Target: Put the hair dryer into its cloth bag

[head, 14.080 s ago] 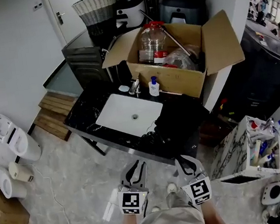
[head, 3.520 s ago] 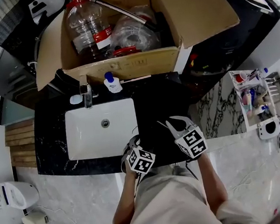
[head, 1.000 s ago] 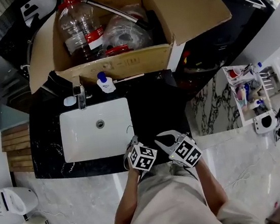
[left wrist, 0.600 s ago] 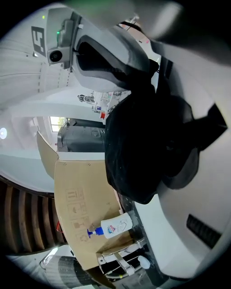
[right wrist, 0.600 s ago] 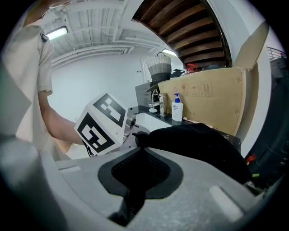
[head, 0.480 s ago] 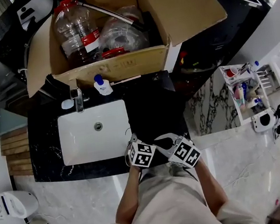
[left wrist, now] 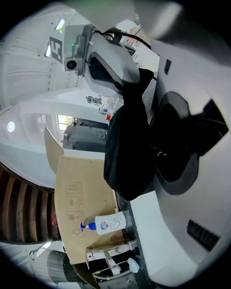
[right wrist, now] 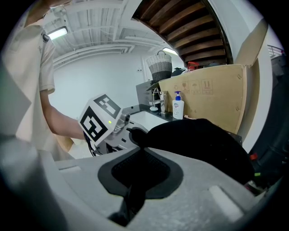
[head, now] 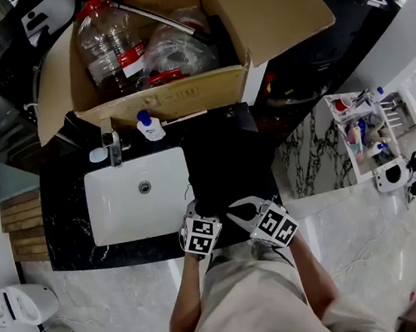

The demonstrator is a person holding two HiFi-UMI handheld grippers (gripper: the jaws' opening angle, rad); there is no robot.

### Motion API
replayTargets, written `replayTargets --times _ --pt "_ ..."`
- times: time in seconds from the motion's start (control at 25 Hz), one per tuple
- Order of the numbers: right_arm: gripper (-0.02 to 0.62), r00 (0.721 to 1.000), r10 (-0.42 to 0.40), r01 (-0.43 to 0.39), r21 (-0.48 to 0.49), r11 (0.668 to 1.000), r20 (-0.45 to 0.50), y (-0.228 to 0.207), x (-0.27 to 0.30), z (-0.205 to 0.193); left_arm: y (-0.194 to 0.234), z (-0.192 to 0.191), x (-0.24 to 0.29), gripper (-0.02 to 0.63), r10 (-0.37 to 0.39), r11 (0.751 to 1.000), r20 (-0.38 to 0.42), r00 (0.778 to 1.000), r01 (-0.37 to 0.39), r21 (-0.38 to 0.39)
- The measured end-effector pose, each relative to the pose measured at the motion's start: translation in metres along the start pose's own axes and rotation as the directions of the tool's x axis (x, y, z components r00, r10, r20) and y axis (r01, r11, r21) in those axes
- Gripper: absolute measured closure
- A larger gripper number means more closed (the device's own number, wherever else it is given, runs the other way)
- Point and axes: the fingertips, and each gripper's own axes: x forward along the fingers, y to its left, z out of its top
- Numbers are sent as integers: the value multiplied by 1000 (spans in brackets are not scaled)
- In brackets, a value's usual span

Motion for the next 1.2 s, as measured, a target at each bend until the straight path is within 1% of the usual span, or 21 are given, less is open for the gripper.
replayTargets --times 0.08,0.28,0.44,0.6,0.76,0.92,1.04,1.2 --pt "572 1000 5 -5 -7 1000 -4 2 1 -1 1 -7 -11 440 1 1000 -15 1000 -1 6" --pt "572 999 26 -27 -14 1000 -18 9 10 -5 12 -14 -29 439 33 999 -10 999 -33 8" --pt "572 999 18 -18 -18 1000 -38 9 17 -14 18 -20 -37 439 51 999 -27 998 -51 4" --pt "569 999 14 -14 -1 1000 -43 10 19 -22 21 -26 -42 439 58 998 -36 998 -58 -3" --pt "552 998 22 -22 10 1000 -58 13 19 -30 22 -31 -45 439 57 998 -43 997 -58 -19" --pt "540 999 22 -21 23 1000 -47 14 17 -32 24 -32 -49 439 63 998 -43 997 -64 -19" --pt "515 1000 9 -8 35 999 -25 12 12 -30 25 -32 -52 439 70 997 -41 997 -71 -20" --pt "509 1000 -17 18 41 999 -13 8 6 -33 27 -31 -57 439 80 996 -30 996 -81 -26"
